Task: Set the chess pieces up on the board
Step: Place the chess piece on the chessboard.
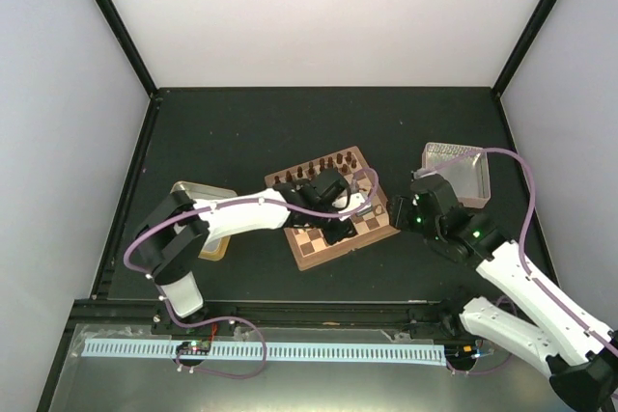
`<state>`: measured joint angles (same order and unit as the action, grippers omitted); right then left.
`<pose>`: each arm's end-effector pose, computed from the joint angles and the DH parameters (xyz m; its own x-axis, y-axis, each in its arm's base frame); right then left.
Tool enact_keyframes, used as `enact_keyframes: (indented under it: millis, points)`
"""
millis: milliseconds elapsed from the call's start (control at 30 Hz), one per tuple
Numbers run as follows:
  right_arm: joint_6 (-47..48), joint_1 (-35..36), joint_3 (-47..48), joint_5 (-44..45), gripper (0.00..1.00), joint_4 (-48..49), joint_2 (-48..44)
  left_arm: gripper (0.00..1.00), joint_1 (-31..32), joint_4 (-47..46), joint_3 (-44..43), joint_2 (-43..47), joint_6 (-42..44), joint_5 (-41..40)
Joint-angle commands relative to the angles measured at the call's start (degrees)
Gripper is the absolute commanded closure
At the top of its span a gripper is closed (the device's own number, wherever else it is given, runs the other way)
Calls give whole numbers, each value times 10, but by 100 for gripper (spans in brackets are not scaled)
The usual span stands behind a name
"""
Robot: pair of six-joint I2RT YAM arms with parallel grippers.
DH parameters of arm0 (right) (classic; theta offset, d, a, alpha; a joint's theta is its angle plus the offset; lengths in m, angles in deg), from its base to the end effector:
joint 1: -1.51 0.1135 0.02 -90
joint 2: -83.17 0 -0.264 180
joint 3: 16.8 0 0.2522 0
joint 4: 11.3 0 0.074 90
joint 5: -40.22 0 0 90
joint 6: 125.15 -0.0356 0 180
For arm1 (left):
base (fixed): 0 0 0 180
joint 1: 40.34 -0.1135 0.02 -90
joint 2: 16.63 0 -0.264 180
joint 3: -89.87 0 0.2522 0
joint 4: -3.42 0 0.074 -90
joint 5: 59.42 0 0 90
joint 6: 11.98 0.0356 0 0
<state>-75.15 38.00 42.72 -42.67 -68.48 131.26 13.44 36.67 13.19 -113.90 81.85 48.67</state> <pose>0.1370 0.0959 0.2816 -0.7758 0.2195 -0.5915 -0.0287 0.9243 0.3806 0.1997 -0.2914 0.1996 -0.4175 0.6775 -0.6055 0.9050 0.3694 -0.2107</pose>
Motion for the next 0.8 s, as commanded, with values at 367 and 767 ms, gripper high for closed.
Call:
enact_keyframes:
  millis: [367, 767]
  points:
    - [-39, -7, -7, 62, 47, -52, -58, 78, 30, 90, -117, -95, -199, -119]
    - [-36, -9, -4, 72, 46, -64, -75, 77, 30, 129, -153, -118, -243, -135]
